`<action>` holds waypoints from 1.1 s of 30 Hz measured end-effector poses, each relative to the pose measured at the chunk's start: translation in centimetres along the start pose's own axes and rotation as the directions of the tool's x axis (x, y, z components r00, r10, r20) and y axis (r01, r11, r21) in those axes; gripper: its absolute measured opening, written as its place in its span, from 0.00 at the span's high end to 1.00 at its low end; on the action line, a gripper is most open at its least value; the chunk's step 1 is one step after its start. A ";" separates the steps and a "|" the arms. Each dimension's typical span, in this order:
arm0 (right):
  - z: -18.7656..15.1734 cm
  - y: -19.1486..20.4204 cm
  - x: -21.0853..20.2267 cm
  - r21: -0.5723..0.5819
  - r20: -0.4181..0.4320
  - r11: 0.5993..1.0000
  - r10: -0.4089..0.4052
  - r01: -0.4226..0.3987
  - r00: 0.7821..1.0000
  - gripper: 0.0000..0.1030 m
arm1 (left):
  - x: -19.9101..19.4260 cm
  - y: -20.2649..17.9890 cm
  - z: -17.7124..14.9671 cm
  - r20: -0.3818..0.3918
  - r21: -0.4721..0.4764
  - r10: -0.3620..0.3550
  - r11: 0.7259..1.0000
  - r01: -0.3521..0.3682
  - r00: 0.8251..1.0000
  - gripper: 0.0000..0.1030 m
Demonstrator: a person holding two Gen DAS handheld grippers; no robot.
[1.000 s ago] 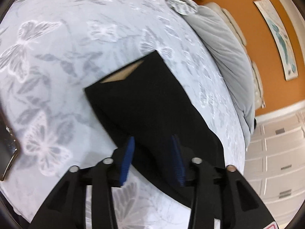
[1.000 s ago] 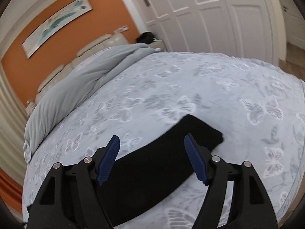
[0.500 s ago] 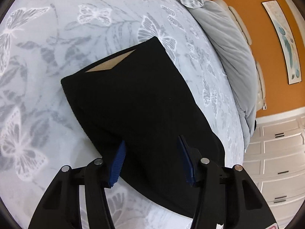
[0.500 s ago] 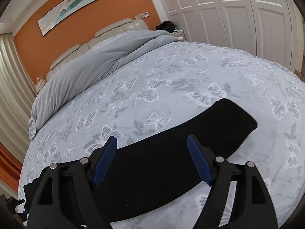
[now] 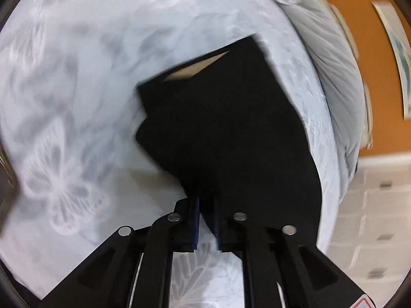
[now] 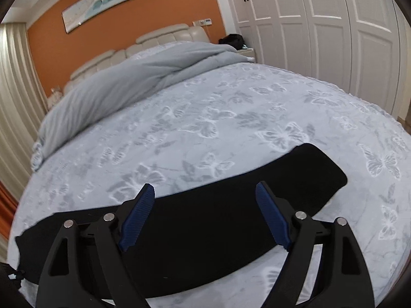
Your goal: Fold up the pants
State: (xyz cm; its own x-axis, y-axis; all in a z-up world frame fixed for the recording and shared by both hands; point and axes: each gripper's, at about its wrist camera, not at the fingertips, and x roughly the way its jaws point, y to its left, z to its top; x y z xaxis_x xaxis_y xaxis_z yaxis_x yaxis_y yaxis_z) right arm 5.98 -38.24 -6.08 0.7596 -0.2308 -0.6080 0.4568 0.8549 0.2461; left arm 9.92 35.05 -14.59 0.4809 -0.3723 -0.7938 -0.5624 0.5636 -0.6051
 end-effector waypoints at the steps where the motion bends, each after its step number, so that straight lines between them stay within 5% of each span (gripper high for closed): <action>1: 0.0 -0.4 0.2 0.010 -0.015 1.000 -0.004 0.004 1.000 0.23 | -0.5 -0.3 -0.2 0.021 0.014 -0.006 1.000 0.006 1.000 0.80; 2: 0.0 -0.8 0.3 0.024 -0.025 1.000 -0.001 0.001 1.000 0.23 | -1.5 -1.2 -0.5 0.065 0.063 0.012 0.998 -0.016 0.998 0.71; 4: 0.0 -1.9 0.7 0.050 -0.067 0.999 0.013 -0.009 0.998 0.23 | -3.2 -1.8 -1.2 0.164 0.089 0.053 0.994 -0.068 0.985 0.22; 6: -0.4 -2.8 1.2 0.048 -0.117 0.999 -0.010 0.016 0.993 0.23 | -5.0 -1.3 -1.9 0.250 0.040 0.052 0.997 -0.064 0.967 0.22; 8: -0.9 -3.9 1.7 0.044 -0.159 0.998 -0.034 0.041 0.987 0.23 | -5.7 -0.5 -2.4 0.251 0.005 -0.006 1.000 0.004 0.968 0.22; 11: -1.9 -5.9 2.4 0.053 -0.244 0.997 -0.042 0.056 0.969 0.23 | -4.4 -0.4 -2.2 0.204 -0.013 -0.013 1.000 0.016 0.979 0.22; 15: -3.2 -8.4 3.3 0.161 -0.349 0.987 0.050 0.008 0.936 0.23 | -0.2 0.1 -1.7 0.088 -0.105 -0.016 0.994 0.025 0.996 0.22; 21: -4.1 -12.1 5.0 0.385 -0.395 0.923 0.170 -0.006 0.903 0.23 | 1.0 -1.7 -1.5 0.160 -0.090 0.015 0.996 -0.001 0.987 0.18; 25: -4.6 -13.5 6.6 0.499 -0.378 0.867 0.213 0.005 0.901 0.22 | 1.8 -3.2 -1.6 0.212 -0.053 0.023 0.999 -0.012 0.977 0.12; 27: -4.3 -13.2 7.1 0.500 -0.342 0.866 0.217 -0.018 0.914 0.33 | 1.8 -3.0 -1.2 0.219 -0.035 0.003 0.999 0.005 0.976 0.18; 28: -4.1 -12.8 7.5 0.477 -0.328 0.878 0.216 -0.036 0.919 0.50 | 1.9 -2.9 -1.1 0.222 -0.038 -0.009 0.999 0.017 0.975 0.35; 29: -3.8 -12.3 7.8 0.437 -0.333 0.899 0.202 -0.039 0.921 0.81 | 1.8 -2.6 -0.9 0.219 -0.044 -0.009 0.999 0.019 0.976 0.47; 30: -3.6 -11.8 8.2 0.392 -0.333 0.919 0.179 -0.037 0.926 0.89 | 1.8 -2.4 -0.7 0.209 -0.051 -0.010 0.998 0.021 0.978 0.83; 33: -2.6 -11.6 6.9 0.408 -0.262 0.907 0.224 -0.103 0.939 0.90 | 0.2 -2.0 -0.5 0.172 -0.059 -0.102 0.992 0.114 0.980 0.87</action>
State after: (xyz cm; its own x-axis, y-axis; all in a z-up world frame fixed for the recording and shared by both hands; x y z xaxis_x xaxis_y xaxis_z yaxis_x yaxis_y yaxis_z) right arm 4.76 -48.53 -15.06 0.6939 0.0968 -0.7135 0.5253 0.6097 0.5936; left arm 10.80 33.48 -13.63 0.6444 -0.2954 -0.7054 -0.5428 0.4731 -0.6940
